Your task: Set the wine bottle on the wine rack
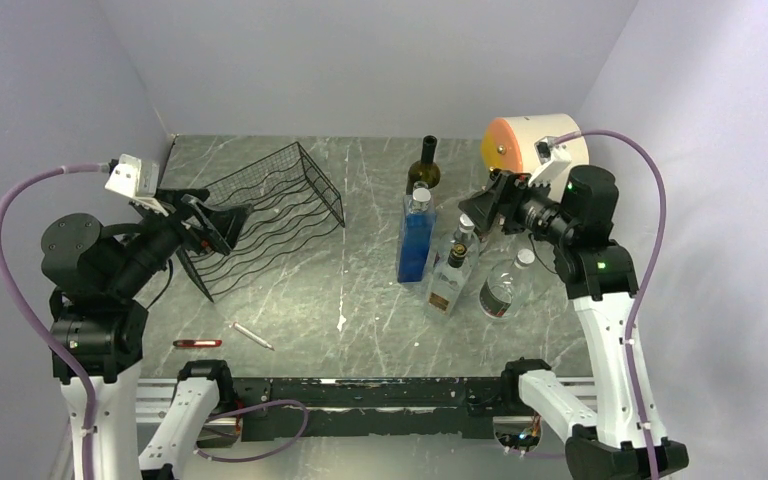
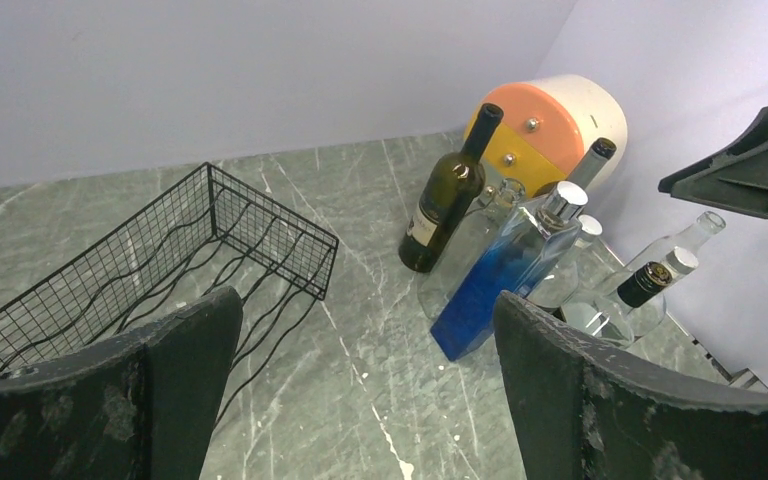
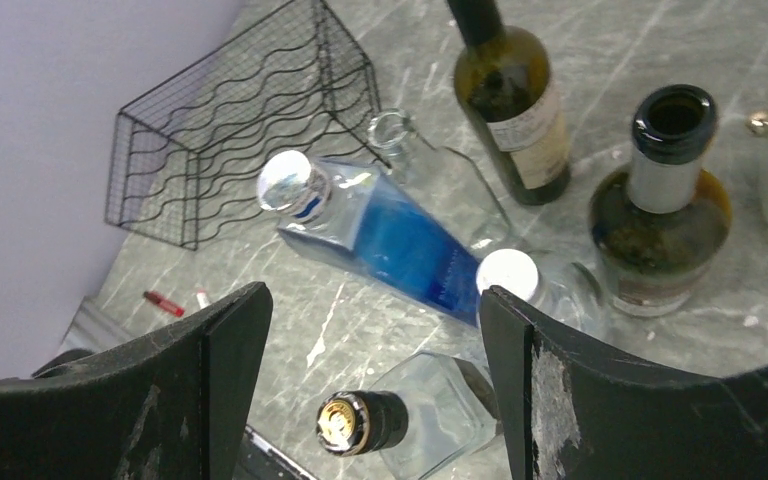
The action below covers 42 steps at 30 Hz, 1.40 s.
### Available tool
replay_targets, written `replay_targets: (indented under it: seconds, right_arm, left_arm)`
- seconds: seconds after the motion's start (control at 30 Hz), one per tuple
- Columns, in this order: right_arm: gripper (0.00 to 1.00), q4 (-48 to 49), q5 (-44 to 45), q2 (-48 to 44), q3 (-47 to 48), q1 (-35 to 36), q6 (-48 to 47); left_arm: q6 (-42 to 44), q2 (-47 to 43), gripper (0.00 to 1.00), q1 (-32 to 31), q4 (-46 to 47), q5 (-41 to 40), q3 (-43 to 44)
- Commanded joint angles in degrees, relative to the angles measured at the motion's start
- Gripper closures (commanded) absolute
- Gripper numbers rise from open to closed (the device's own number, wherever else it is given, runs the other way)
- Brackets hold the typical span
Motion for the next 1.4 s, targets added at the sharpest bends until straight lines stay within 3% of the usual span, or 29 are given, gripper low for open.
replay_targets:
  seconds: [0.0,0.17,0.3,0.53,0.7,1.1,1.27,1.37]
  right_arm:
    - [0.2,0.26,12.34,0.41,1.88,2.94,1.65]
    - [0.2,0.04,24.71,3.12,3.29,11.07,2.62]
    - [0.2,0.34,37.5,6.26,4.83,26.13,4.56]
    - [0.17,-0.72,53.11,11.83,6.96,38.95,7.17]
    - [0.14,-1.27,62.42,14.5,6.81,41.91,8.37]
    - [0.11,4.41,64.02,20.89,3.57,42.94,5.26]
    - [0.21,6.02,63.89,22.52,2.35,42.99,4.86]
    - [0.37,6.8,63.33,22.25,1.54,43.04,5.0]
  left_arm:
    - [-0.82,-0.11,0.01,0.83,2.65,1.1,-0.83]
    - [-1.74,-2.18,0.0,0.83,8.37,-1.14,-2.79]
    - [-2.67,-3.43,0.0,0.83,11.71,-1.36,-5.85]
    - [-1.24,-1.87,0.0,0.83,7.31,-6.82,-5.08]
    - [-1.1,-1.15,0.0,0.77,5.89,-8.57,-5.21]
    - [-1.11,-1.01,0.0,0.83,7.87,-7.3,-7.67]
    - [-0.38,-0.27,0.04,0.83,6.95,-7.07,-7.42]
    - [0.2,0.46,0.05,0.81,5.93,-7.59,-7.12]
